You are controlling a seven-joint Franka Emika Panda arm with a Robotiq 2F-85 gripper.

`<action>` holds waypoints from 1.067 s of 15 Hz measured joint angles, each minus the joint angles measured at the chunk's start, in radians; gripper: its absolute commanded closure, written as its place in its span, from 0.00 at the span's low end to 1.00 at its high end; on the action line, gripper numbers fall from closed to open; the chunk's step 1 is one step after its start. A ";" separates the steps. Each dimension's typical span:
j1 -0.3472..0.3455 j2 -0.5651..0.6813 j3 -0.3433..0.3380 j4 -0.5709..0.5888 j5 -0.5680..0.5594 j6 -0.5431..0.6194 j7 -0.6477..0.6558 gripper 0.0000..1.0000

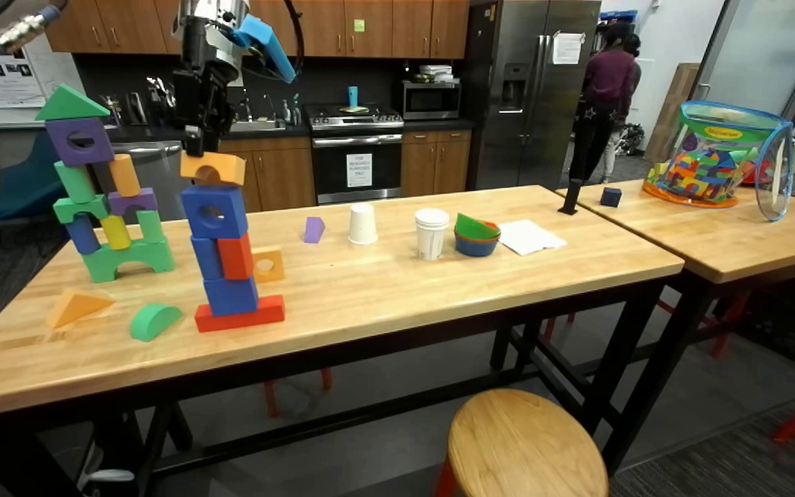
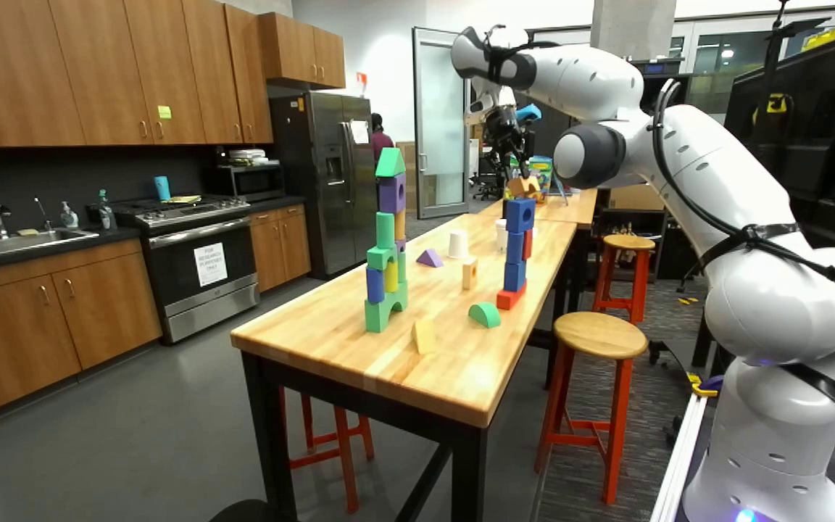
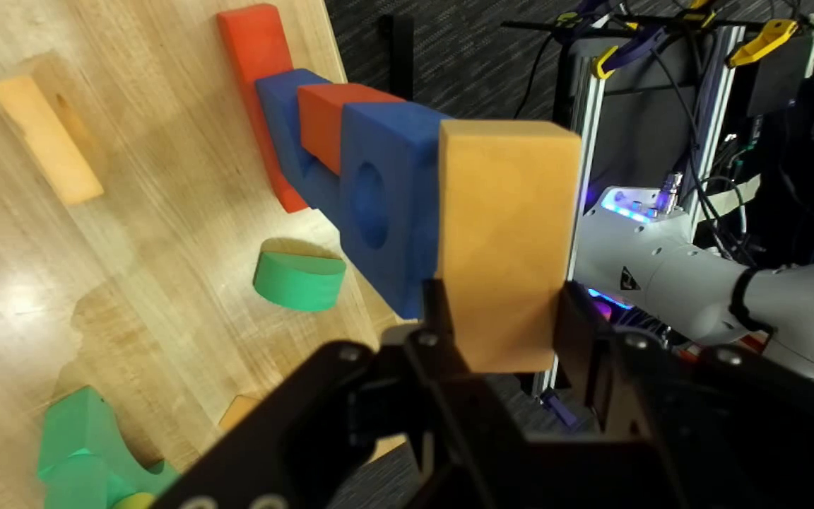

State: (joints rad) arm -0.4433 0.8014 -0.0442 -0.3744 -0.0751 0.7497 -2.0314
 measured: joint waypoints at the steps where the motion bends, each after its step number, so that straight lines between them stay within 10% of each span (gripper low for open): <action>1: 0.000 0.000 0.000 0.000 0.000 0.000 0.000 0.60; 7: 0.000 0.000 0.000 0.000 0.000 0.000 0.000 0.60; 8: 0.000 0.000 0.000 0.000 0.000 0.000 0.000 0.85; 16: -0.001 0.010 0.000 0.002 0.000 -0.003 -0.001 0.85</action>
State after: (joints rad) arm -0.4438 0.8111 -0.0445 -0.3727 -0.0754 0.7468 -2.0328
